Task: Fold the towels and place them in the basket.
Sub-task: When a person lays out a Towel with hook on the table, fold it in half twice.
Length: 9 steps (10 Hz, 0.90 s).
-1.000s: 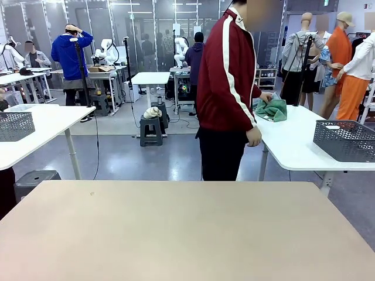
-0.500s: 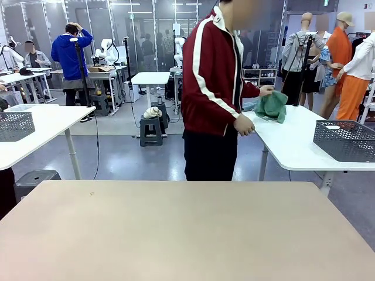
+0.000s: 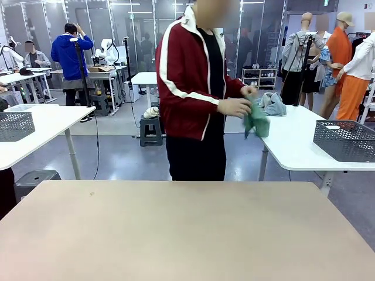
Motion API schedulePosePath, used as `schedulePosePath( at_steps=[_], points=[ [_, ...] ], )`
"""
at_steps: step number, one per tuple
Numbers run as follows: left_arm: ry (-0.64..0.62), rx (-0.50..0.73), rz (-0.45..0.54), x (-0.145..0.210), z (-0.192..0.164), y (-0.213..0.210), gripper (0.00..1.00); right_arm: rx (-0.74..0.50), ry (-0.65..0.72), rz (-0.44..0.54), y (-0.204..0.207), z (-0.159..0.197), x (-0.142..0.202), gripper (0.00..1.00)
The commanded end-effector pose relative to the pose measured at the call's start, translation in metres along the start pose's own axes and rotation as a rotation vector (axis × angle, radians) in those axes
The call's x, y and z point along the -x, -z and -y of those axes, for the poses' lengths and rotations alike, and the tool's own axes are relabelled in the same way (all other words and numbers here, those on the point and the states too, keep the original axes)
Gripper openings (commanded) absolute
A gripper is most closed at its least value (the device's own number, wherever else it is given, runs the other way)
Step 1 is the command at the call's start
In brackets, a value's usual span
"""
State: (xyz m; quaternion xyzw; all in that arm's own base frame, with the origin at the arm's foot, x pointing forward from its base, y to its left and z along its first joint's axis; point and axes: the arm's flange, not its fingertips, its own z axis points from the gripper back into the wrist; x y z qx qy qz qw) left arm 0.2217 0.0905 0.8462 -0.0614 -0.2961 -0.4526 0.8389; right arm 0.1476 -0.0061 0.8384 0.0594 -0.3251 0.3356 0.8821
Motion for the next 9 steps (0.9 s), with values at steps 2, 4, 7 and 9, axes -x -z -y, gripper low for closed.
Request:
schedulePosePath(
  at_steps=[2,4,7,9],
  points=[
    [0.016,0.01,0.01,-0.0016,0.0011,0.0002,1.0,-0.007,-0.005,0.004,0.001,-0.0003,-0.0006,1.0],
    [0.016,0.01,0.01,-0.0016,0.0011,0.0002,1.0,-0.007,-0.005,0.004,0.001,-0.0003,-0.0006,1.0],
    [0.016,0.01,0.01,-0.0016,0.0011,0.0002,1.0,-0.007,-0.005,0.004,0.001,-0.0003,-0.0006,1.0],
    [0.016,0.01,0.01,-0.0016,0.0011,0.0002,1.0,-0.007,-0.005,0.004,0.001,-0.0003,-0.0006,1.0]
  ],
)
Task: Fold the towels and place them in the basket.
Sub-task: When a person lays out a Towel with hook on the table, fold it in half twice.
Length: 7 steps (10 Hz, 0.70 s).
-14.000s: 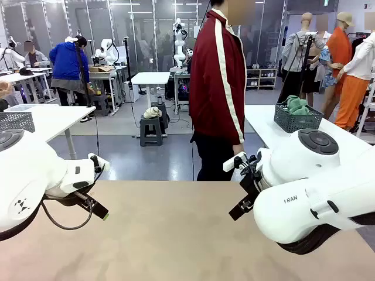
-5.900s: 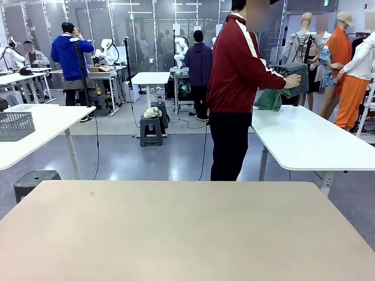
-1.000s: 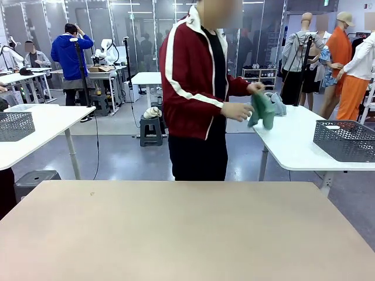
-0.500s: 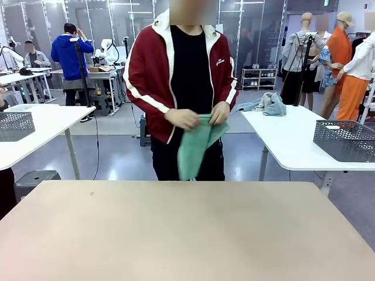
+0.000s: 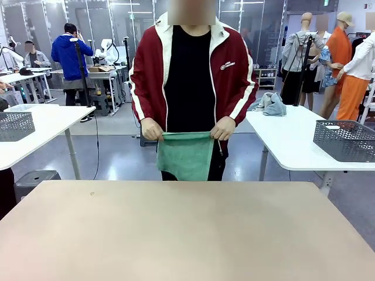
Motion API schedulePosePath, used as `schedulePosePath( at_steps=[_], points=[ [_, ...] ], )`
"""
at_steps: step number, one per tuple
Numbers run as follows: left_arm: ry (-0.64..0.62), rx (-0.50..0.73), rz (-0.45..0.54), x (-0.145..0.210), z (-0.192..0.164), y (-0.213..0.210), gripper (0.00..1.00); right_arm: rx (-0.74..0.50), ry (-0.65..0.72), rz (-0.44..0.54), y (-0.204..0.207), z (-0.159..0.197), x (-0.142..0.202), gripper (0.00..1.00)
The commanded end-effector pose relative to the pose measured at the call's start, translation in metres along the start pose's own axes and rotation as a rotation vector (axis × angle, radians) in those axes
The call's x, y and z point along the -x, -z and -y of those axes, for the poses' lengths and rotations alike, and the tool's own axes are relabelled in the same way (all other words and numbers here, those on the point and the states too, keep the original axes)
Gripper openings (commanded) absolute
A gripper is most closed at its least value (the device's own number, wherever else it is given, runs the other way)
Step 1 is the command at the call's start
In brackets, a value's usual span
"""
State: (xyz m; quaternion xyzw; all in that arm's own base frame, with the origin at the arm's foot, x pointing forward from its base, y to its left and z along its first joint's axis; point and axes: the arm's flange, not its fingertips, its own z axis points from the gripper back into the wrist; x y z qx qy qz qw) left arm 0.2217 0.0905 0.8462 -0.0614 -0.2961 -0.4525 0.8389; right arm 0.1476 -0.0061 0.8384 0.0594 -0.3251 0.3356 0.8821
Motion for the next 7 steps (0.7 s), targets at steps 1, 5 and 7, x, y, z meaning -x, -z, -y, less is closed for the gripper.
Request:
schedulePosePath(
  at_steps=[1,5,7],
  points=[
    [0.016,0.01,0.01,-0.0016,0.0011,0.0002,1.0,-0.007,-0.005,0.004,0.001,-0.0003,-0.0006,1.0],
    [0.016,0.01,0.01,-0.0016,0.0011,0.0002,1.0,-0.007,-0.005,0.004,0.001,-0.0003,-0.0006,1.0],
    [0.016,0.01,0.01,-0.0016,0.0011,0.0002,1.0,-0.007,-0.005,0.004,0.001,-0.0003,-0.0006,1.0]
  ],
)
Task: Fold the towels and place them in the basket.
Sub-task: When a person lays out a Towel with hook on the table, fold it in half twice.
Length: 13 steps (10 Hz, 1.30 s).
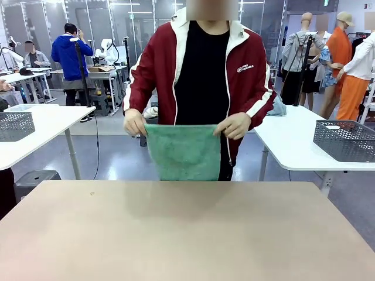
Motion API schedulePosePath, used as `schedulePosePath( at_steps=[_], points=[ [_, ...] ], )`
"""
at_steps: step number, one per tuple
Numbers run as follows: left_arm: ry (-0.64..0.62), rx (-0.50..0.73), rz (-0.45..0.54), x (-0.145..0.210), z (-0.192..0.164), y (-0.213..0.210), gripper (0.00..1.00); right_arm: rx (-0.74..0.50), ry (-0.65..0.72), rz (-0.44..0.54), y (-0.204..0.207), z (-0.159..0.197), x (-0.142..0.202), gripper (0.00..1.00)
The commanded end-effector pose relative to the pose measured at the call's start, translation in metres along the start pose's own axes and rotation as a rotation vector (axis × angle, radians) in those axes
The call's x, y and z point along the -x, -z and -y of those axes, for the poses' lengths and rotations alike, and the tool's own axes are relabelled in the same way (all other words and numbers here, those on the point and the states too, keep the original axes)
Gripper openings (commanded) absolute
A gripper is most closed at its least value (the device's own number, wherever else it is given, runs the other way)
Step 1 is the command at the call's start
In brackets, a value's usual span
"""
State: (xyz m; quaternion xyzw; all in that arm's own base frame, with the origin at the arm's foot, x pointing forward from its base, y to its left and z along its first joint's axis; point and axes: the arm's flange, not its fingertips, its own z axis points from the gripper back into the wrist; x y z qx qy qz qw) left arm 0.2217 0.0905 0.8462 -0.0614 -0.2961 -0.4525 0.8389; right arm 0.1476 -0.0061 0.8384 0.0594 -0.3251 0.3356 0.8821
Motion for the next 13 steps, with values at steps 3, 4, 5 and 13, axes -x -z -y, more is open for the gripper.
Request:
schedulePosePath(
  at_steps=[3,4,5,13],
  points=[
    [0.016,0.01,0.01,-0.0017,0.0011,0.0002,1.0,-0.007,-0.005,0.004,0.001,-0.0003,-0.0006,1.0],
    [0.016,0.01,0.01,-0.0017,0.0011,0.0002,1.0,-0.007,-0.005,0.004,0.001,-0.0003,-0.0006,1.0],
    [0.016,0.01,0.01,-0.0017,0.0011,0.0002,1.0,-0.007,-0.005,0.004,0.001,-0.0003,-0.0006,1.0],
    [0.016,0.01,0.01,-0.0017,0.0011,0.0002,1.0,-0.007,-0.005,0.004,0.001,-0.0003,-0.0006,1.0]
  ],
)
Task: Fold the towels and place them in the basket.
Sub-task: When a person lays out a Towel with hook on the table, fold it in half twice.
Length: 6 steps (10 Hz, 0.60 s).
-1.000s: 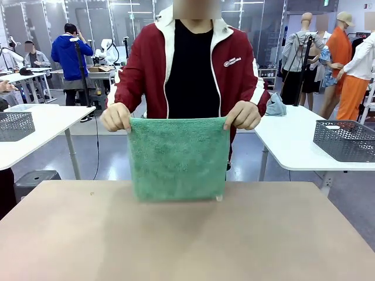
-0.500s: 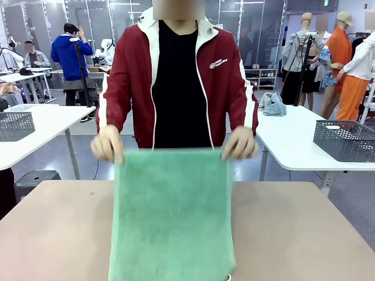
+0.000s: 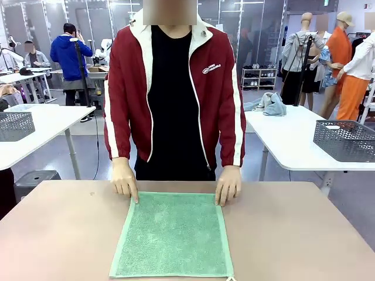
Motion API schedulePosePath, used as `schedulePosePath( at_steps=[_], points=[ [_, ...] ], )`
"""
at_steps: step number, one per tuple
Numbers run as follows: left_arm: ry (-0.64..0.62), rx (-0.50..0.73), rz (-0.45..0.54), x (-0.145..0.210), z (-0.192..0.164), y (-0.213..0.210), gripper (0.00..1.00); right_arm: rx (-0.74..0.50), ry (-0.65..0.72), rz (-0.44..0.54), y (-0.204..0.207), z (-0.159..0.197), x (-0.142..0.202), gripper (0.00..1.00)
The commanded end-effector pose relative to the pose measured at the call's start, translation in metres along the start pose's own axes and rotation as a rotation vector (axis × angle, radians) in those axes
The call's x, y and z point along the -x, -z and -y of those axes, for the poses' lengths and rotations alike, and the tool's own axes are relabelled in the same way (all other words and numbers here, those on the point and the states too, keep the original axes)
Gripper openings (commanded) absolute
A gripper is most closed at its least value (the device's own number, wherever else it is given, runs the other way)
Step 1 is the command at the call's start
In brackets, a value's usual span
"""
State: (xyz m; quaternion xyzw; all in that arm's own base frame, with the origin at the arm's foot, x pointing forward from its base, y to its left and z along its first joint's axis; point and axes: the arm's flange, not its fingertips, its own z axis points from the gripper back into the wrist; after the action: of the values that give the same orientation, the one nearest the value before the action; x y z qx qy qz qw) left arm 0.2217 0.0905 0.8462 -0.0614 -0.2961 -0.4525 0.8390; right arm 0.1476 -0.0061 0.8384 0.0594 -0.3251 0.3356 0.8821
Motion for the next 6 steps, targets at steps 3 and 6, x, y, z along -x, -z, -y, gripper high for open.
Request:
schedulePosePath(
  at_steps=[3,6],
  points=[
    [0.016,0.01,0.01,-0.0017,0.0011,0.0002,1.0,-0.007,-0.005,0.004,0.001,-0.0003,-0.0006,1.0],
    [0.016,0.01,0.01,-0.0017,0.0011,0.0002,1.0,-0.007,-0.005,0.004,0.001,-0.0003,-0.0006,1.0]
  ],
)
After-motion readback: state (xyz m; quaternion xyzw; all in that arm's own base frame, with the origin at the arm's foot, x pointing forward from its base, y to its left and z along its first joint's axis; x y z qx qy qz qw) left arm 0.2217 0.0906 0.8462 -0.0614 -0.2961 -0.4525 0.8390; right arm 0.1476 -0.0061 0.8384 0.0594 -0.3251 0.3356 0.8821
